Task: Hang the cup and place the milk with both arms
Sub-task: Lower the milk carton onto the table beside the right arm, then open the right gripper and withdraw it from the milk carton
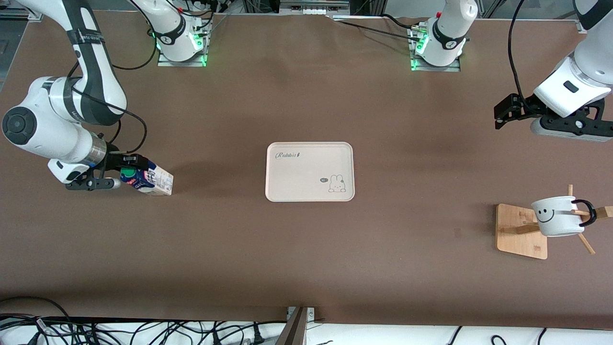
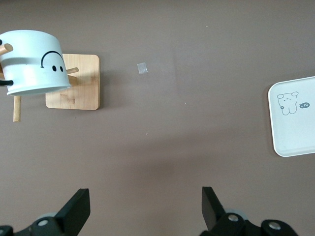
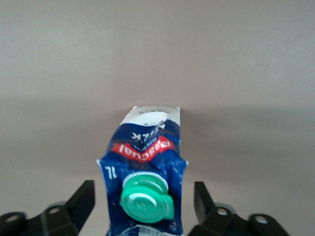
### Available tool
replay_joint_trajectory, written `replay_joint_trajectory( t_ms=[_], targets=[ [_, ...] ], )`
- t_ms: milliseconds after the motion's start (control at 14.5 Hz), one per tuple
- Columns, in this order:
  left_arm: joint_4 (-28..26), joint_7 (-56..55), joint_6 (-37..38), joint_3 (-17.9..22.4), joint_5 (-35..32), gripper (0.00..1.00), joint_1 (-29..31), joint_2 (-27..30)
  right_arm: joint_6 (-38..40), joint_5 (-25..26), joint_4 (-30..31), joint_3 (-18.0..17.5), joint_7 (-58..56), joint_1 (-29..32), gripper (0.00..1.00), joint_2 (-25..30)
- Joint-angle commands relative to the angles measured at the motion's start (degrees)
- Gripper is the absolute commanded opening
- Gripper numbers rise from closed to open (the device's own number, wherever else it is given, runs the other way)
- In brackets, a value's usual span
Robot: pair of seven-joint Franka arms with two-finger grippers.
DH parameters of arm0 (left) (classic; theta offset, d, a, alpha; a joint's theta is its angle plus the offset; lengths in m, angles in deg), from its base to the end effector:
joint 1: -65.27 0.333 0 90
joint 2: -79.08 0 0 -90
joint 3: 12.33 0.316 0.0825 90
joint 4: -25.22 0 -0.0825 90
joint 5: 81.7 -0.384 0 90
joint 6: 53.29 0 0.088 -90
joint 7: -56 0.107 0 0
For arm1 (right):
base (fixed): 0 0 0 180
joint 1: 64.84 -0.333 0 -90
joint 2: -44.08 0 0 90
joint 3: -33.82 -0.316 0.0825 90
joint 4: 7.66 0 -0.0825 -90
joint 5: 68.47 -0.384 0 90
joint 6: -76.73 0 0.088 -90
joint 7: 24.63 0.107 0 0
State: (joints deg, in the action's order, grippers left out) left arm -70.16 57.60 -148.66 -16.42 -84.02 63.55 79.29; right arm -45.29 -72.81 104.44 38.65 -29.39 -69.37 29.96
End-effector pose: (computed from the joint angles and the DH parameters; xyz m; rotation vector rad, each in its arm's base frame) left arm 0.5571 -0.0528 0.5902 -3.0943 0.2062 -0.0077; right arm 0.5956 0.0020 0.3464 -3.0939 -0.0575 0.1085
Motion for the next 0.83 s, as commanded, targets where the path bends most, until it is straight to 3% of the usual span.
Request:
replay_joint_trajectory(
  t_ms=[0, 483, 621, 759],
  targets=[
    [1.96, 0.69, 1.5, -0.13, -1.2, 1.0, -0.13, -0.83, 3.09, 0.47, -0.91, -1.23, -0.25, 1.89, 1.0, 2.69],
    [1.96, 0.6, 1.5, -0.13, -1.12, 1.0, -0.13, -0.83, 7.31, 0.65, -2.77, -1.23, 0.01, 6.46, 1.0, 10.95],
    [1.96, -0.71, 1.5, 0.05, -0.5, 1.0, 0.04, -0.83, 8.37, 3.44, -3.46, -1.14, -0.07, 6.47, 1.0, 13.32],
    [1.96, -3.52, 1.5, 0.05, -0.32, 1.0, 0.13, -0.74, 16.15, 6.7, -10.63, -1.06, 0.1, 6.38, 1.0, 12.9]
  ],
)
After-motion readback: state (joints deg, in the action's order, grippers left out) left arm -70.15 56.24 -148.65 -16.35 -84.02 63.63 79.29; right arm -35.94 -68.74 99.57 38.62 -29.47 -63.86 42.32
